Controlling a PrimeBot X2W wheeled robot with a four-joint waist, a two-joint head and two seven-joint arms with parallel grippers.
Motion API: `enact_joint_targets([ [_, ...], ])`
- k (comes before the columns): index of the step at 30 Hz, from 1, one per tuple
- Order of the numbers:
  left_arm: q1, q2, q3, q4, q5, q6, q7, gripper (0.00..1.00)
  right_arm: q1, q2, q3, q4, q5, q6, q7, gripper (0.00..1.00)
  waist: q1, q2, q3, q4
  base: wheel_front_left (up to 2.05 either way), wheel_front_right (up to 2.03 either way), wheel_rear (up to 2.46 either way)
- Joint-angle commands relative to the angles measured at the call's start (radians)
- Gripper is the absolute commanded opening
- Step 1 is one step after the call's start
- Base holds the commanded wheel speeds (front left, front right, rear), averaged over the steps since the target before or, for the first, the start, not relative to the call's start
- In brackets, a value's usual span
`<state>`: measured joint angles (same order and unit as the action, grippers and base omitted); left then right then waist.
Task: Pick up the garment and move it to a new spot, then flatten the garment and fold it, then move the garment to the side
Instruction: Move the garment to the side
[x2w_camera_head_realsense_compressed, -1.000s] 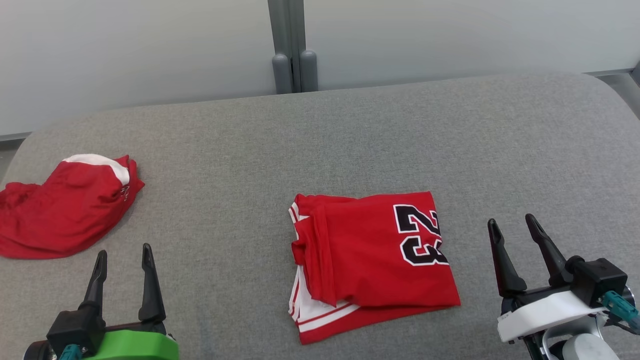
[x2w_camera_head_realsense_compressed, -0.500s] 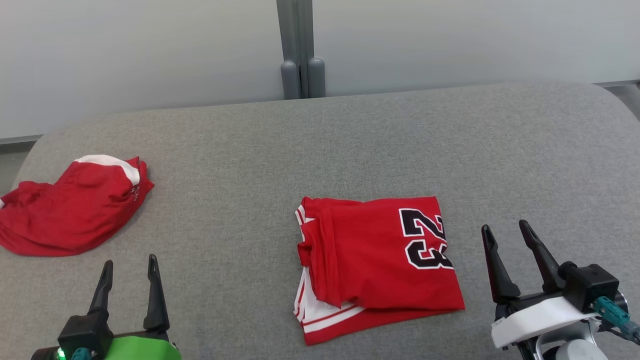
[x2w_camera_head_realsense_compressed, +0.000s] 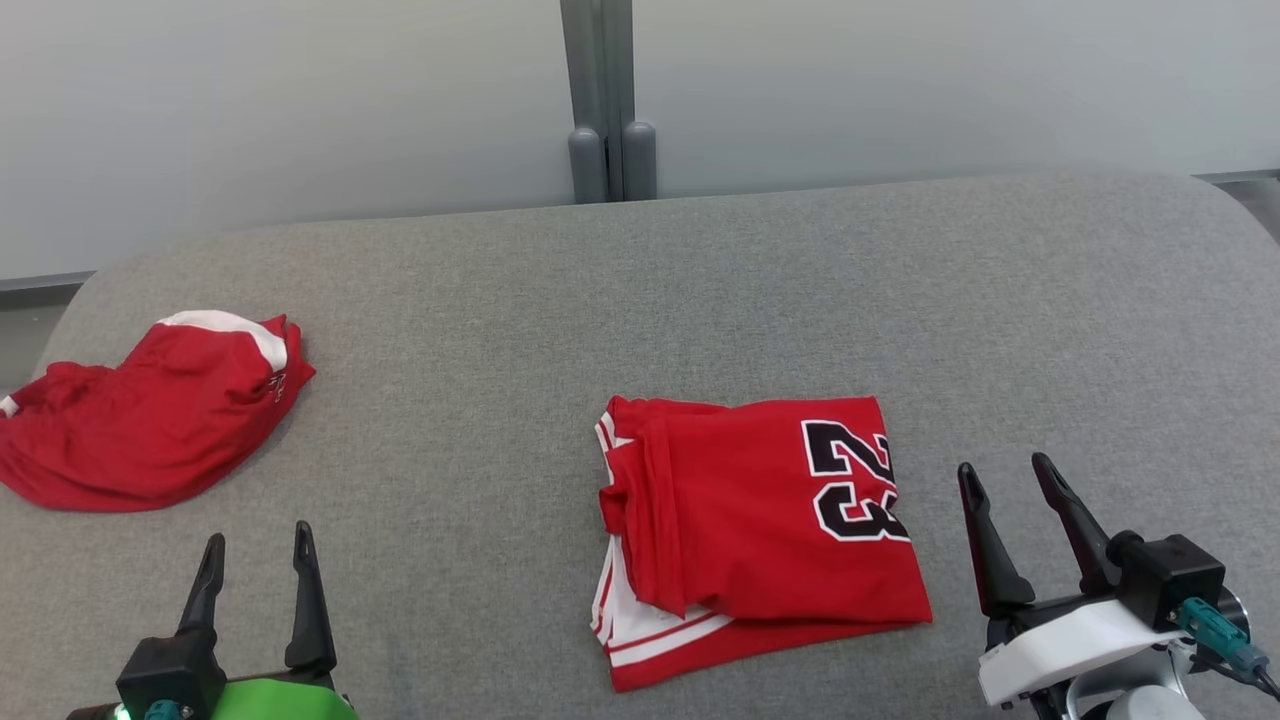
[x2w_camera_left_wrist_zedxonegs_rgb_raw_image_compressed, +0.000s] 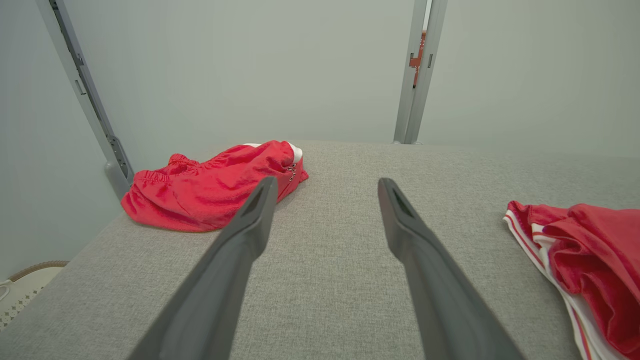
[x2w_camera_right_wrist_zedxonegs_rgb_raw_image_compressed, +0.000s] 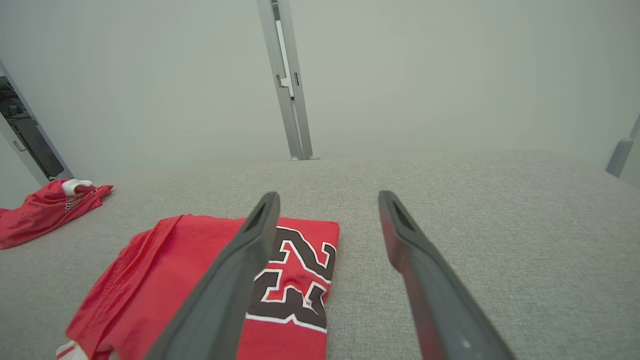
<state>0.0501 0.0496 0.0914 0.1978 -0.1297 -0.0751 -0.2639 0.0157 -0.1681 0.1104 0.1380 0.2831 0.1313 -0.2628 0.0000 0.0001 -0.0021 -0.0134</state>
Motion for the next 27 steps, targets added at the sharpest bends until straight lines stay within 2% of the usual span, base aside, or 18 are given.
enact_joint_targets([
  [1,0.009,0.002,0.003,0.002,0.005,-0.004,0.0,1.0,0.002,0.001,0.002,0.004,-0.008,-0.001,-0.003,1.0,0.0,-0.0001,0.0,-0.001,0.0,0.0,0.0],
  [19,0.003,0.002,0.003,0.008,-0.001,-0.002,0.0,1.0,-0.009,0.004,0.007,0.017,-0.012,-0.001,-0.003,1.0,0.0,-0.0001,0.004,-0.005,0.0,0.0,0.0],
  [27,-0.001,0.002,-0.002,0.006,-0.009,0.001,0.0,1.0,-0.087,-0.007,0.056,0.044,-0.02,-0.001,-0.003,1.0,0.0,-0.0001,0.012,-0.008,0.0,0.0,0.0],
])
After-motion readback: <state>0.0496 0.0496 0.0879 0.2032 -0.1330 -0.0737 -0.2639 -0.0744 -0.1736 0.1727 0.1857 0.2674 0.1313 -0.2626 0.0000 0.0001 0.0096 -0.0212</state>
